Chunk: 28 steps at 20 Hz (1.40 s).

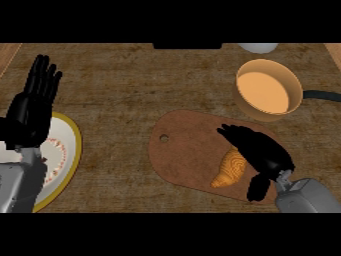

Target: Pick the croissant from the cutting board and place it in the pot

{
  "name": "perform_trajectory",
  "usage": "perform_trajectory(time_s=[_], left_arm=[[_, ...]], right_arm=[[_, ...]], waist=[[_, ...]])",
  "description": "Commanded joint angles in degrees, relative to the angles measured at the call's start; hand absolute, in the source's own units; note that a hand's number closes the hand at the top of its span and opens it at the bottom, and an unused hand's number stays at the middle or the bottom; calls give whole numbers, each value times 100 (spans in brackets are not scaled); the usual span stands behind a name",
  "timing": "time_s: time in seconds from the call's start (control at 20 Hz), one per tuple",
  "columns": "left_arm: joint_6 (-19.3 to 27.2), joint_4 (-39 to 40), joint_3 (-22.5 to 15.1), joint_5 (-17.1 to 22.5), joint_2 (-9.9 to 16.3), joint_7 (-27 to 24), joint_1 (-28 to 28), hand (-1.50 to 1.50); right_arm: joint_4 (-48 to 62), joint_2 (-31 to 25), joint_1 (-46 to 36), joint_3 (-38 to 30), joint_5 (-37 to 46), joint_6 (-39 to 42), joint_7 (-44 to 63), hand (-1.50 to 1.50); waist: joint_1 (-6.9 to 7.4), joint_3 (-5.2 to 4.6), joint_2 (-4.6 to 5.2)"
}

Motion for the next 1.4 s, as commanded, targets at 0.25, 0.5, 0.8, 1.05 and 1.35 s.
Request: perform_trajectory(time_s=[0.25, 0.5, 0.8, 1.05, 1.35], left_arm=[[-222, -41, 166, -135, -122, 59, 14, 0], [-197, 69, 165, -155, -167, 38, -59, 0], [-260, -94, 184, -146, -198, 62, 130, 0], [-82, -147, 85, -341, -392, 19, 119, 0], [-278, -232, 284, -204, -195, 200, 88, 0]], right_arm=[[833, 548, 18, -185, 582, -339, -666, -150], [1418, 764, -397, 355, 833, -392, -1249, 150], [1670, 975, 64, 652, 1420, -1397, -1564, 150], [938, 941, 162, 535, 1452, -1035, -1388, 150], [79, 1345, 115, 653, 2142, -1174, -392, 150]], waist=[[-5, 0, -2], [31, 1, 14], [20, 1, 8], [-14, -1, -4], [-17, -2, -13]])
